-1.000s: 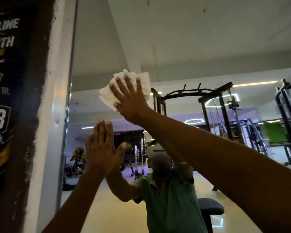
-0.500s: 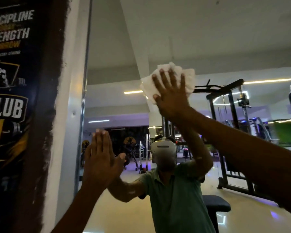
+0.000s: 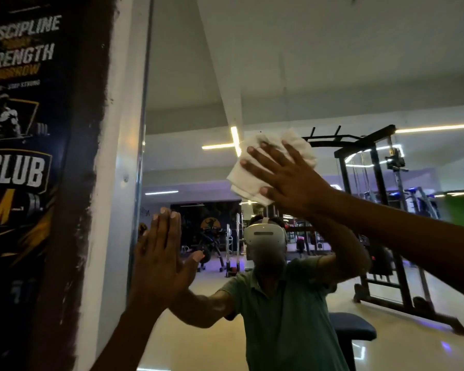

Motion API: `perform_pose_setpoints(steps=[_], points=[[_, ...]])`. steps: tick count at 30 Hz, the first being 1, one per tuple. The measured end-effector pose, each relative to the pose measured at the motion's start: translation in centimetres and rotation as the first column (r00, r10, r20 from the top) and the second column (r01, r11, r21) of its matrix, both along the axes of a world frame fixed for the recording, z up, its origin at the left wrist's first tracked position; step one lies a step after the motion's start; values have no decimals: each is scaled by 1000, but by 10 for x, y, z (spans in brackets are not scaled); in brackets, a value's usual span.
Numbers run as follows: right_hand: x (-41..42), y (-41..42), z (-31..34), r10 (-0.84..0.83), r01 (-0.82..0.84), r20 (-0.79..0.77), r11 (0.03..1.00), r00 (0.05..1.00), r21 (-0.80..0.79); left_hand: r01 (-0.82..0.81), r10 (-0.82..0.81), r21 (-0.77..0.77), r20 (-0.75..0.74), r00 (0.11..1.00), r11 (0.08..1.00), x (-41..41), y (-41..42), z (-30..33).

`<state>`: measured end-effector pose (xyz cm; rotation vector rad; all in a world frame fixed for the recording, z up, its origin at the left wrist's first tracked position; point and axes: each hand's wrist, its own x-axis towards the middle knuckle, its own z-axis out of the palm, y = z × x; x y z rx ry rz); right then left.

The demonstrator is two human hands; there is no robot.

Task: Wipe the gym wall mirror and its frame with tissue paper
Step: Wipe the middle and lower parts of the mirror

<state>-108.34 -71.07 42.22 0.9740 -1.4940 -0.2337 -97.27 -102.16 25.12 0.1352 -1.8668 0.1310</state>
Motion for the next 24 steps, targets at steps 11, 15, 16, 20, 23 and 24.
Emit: perform_pose_setpoints(steps=[11,15,16,20,23,24], points=[[75,-236,27,50,-52,-45,997,998,-49,5,-2,-121,25,1000,993,11,-30,1],[58,-208,9,56,-33,-123,983,991,180,-15,18,-107,20,1000,994,11,-27,-2],[51,-192,13,68,-33,-142,972,988,232,-17,19,-105,20,1000,994,11,-27,-3],[38,-140,63,37,-23,-120,993,992,114,-39,39,-98,-2,999,994,8,-27,-8],[48,-150,71,37,-40,-68,998,997,-41,-54,54,-103,2,999,993,9,-27,-6],[52,-159,62,43,-47,-49,997,998,-64,-59,60,-105,3,998,993,10,-25,-5]])
